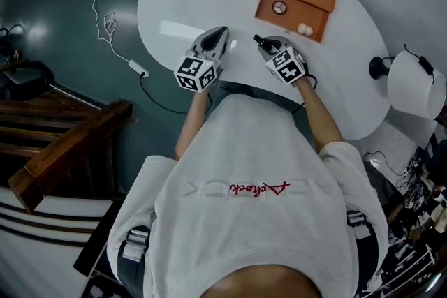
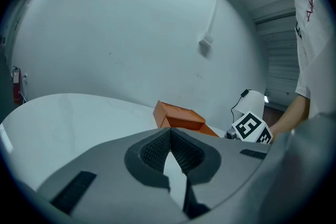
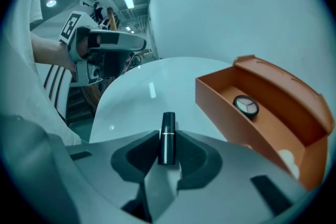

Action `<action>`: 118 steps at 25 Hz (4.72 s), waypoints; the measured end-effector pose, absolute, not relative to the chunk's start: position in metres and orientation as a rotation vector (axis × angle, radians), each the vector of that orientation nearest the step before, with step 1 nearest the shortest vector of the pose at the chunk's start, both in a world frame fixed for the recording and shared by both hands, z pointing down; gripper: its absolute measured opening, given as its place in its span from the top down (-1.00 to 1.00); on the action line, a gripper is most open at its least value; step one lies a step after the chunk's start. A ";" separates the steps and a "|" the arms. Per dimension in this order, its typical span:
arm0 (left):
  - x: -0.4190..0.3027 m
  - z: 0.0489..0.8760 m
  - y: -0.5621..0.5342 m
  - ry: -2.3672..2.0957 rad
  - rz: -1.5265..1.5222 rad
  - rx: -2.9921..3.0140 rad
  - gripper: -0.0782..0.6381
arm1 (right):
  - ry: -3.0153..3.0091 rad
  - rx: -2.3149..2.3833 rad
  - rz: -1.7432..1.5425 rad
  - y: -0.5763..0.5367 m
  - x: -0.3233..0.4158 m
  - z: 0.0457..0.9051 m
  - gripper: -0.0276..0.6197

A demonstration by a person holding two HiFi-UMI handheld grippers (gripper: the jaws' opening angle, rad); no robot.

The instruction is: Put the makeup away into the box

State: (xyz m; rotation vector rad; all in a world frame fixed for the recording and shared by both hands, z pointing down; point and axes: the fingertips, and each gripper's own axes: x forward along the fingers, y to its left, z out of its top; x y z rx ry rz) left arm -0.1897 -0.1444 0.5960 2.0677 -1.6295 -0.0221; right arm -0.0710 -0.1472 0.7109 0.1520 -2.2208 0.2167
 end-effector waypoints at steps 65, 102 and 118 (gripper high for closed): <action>-0.171 0.570 -0.246 -1.522 0.017 2.207 0.75 | -1.991 -0.252 -0.237 -0.254 -0.030 0.689 0.58; -0.120 0.511 -0.253 -1.445 0.009 2.430 0.75 | -2.555 1.134 0.391 -0.302 0.055 0.539 0.85; -0.076 0.486 -0.250 -1.378 -0.016 2.517 0.75 | -2.491 1.319 0.355 -0.275 0.114 0.523 0.86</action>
